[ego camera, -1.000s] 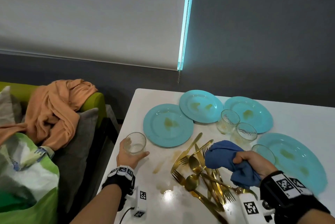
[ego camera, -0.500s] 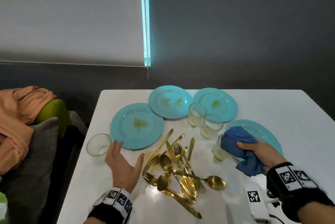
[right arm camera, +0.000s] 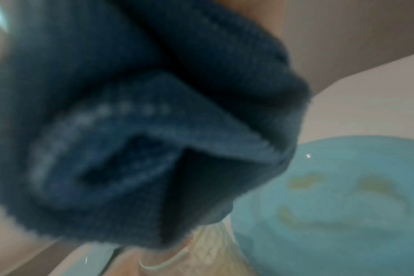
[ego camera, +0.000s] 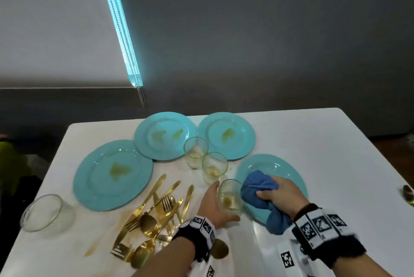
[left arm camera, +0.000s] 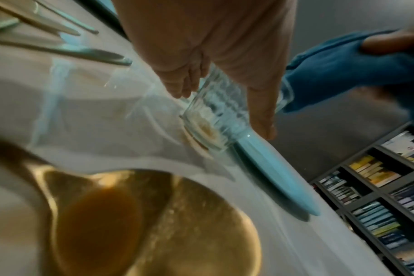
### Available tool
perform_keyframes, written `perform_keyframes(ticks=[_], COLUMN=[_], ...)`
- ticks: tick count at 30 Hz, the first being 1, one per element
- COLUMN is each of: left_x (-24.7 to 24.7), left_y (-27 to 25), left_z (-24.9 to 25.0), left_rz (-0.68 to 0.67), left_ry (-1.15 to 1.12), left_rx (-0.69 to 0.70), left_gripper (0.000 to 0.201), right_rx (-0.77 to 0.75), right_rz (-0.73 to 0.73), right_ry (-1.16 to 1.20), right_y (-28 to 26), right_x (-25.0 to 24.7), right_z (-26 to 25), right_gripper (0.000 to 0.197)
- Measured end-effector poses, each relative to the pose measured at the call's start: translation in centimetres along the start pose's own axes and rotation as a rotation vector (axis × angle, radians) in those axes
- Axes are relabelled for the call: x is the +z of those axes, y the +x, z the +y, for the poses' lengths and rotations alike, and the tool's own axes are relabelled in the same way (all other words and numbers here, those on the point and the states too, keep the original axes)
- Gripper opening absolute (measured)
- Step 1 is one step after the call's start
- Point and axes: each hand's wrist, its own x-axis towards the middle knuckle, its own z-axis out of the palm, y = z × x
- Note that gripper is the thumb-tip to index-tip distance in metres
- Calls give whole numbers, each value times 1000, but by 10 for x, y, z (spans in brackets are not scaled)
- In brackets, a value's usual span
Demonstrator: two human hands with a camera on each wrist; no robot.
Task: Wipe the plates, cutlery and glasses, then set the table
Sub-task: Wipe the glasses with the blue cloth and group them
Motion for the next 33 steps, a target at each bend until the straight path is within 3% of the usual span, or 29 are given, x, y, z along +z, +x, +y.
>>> perform_keyframes(ticks=[2, 4, 5, 7, 10, 12, 13, 17, 19, 21, 22, 24, 26, 27, 29, 30, 33], left_x=[9, 15, 17, 20, 24, 25, 23, 0, -17, -32, -37, -45, -50, -53, -63, -70, -94], left_y=[7, 12, 13, 15, 9, 0, -3, -17, -22, -31, -36, -45, -55, -59, -66, -71, -78], left_z=[-5, -10, -11, -12, 0, 10, 12, 26, 31, 34, 34, 32, 24, 18, 15, 16, 14], left_rz=[36, 116, 163, 230, 183, 144, 151, 82, -39, -175, -203, -184, -93, -34, 24, -4, -200], left_ry=[-75, -49, -12, 103, 278, 232, 212, 198, 328, 422, 451, 449, 433, 432, 479, 513, 593], left_rx=[27, 108, 173, 332, 590, 678, 728, 742, 749, 633, 581, 580, 654, 683, 727, 722, 602], left_gripper=[109, 92, 83, 67, 65, 71, 69, 60, 68, 82, 85, 81, 64, 57, 55, 60, 82], right_rx=[-61, -137, -183, -224, -157, -87, -66, -165, -190, -290, -320, -335, -217, -146, -132, -133, -326], right_rz=[-36, -44, -34, -40, -111, -129, -148, -341, -394, -448, -450, -405, -316, -317, -361, -382, -466], right_ry=[-147, -264, -314, -404, -453, -485, -456, -248, -430, -676, -678, -606, -372, -198, -137, -187, -731], right_y=[6, 9, 8, 5, 3, 4, 7, 1, -6, -16, -16, -21, -27, -32, -44, -49, -63], right_x=[0, 3, 7, 18, 39, 44, 44, 44, 50, 57, 61, 72, 79, 83, 87, 92, 114], right_z=[4, 7, 5, 5, 3, -1, 0, 0, -1, -4, -2, -7, -13, -16, -24, -29, -40], right_gripper=[23, 15, 9, 17, 21, 13, 22, 32, 26, 19, 24, 28, 25, 21, 20, 25, 36])
